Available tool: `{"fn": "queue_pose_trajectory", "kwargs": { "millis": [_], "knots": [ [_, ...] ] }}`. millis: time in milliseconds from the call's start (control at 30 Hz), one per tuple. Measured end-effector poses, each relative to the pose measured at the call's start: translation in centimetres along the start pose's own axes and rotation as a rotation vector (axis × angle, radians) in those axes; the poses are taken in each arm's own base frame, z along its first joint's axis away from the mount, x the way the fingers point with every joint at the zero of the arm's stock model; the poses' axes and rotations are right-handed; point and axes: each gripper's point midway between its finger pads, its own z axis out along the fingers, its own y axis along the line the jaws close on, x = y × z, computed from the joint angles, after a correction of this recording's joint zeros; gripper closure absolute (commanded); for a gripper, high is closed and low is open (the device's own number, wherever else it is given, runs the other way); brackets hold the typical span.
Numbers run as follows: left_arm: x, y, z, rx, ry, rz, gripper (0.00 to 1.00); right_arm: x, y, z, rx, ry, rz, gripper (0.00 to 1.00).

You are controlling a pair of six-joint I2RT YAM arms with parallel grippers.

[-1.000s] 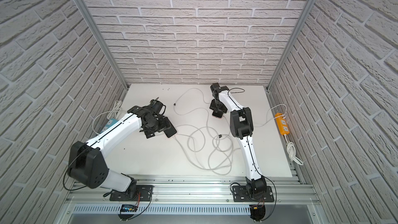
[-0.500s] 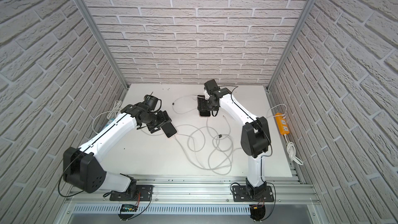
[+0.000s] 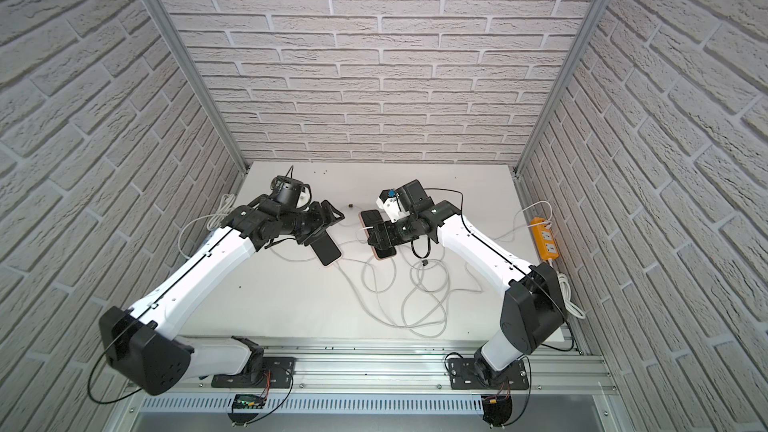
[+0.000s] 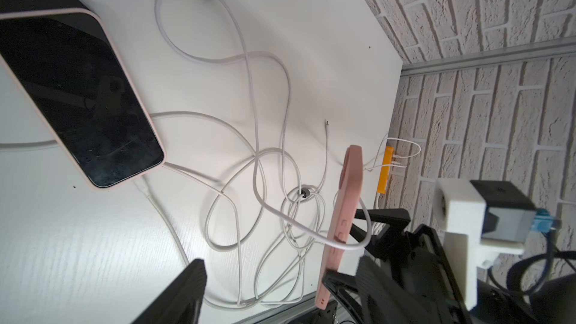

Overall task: Plug the charging cable into the phone
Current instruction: Adjust the charging cable at the center of the board.

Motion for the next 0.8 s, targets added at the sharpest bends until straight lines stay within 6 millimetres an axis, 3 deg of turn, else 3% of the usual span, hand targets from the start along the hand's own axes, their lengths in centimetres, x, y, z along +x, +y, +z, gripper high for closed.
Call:
{"fn": "queue_pose_trajectory", "kwargs": {
  "millis": [200, 333, 500, 600, 800],
  "knots": [
    [0.2, 1.9, 2.2, -0.079, 0.030, -0.021, 0.25, 0.7, -2.8, 0.5, 0.154, 0.077, 0.065, 0.77],
    [0.8, 3.2, 2.9, -0.113, 0.046, -0.032, 0.25, 5.1, -5.4, 1.1, 0.265, 0.223, 0.125, 0.76],
    [0.9, 3.7, 3.6, -0.131, 0.060, -0.038, 0.25, 10.8, -7.2, 1.4, 0.325, 0.412, 0.182, 0.76],
    [1.2, 4.0, 4.2, -0.141, 0.073, -0.038, 0.25, 12.7, -7.1, 1.3, 0.315, 0.476, 0.201, 0.76],
    [1.7, 3.9, 4.7, -0.146, 0.089, -0.030, 0.25, 12.5, -5.2, 0.8, 0.242, 0.508, 0.173, 0.76]
  ]
}}
